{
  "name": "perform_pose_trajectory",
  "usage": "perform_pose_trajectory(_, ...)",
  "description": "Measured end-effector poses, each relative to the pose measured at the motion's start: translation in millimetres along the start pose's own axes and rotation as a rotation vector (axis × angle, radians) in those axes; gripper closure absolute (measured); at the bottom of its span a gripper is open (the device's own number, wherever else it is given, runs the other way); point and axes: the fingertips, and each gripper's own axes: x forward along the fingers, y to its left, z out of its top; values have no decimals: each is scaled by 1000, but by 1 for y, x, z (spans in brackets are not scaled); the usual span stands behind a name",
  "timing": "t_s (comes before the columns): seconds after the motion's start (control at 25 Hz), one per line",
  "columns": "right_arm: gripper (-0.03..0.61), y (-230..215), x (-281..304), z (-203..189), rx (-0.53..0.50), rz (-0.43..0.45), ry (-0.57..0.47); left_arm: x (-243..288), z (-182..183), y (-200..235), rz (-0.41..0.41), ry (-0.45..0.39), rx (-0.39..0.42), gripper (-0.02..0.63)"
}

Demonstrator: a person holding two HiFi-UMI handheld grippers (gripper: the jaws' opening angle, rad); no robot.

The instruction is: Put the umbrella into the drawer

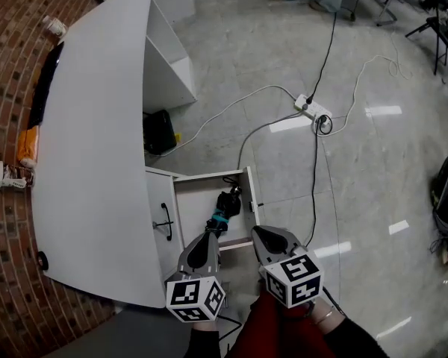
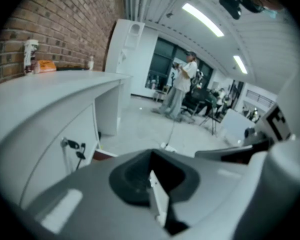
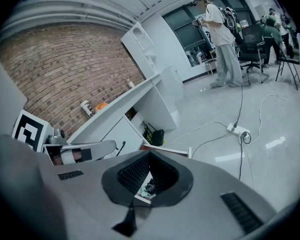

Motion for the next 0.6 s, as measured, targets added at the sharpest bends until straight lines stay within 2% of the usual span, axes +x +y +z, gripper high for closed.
perform_pose_trajectory(0.24, 577, 22, -37, 19, -32, 28, -64, -36, 29, -17, -3, -66, 40, 611)
perform_pose_trajectory(0.6, 577, 39, -84, 46, -102, 26, -141, -76, 51, -33, -15, -128, 31, 611)
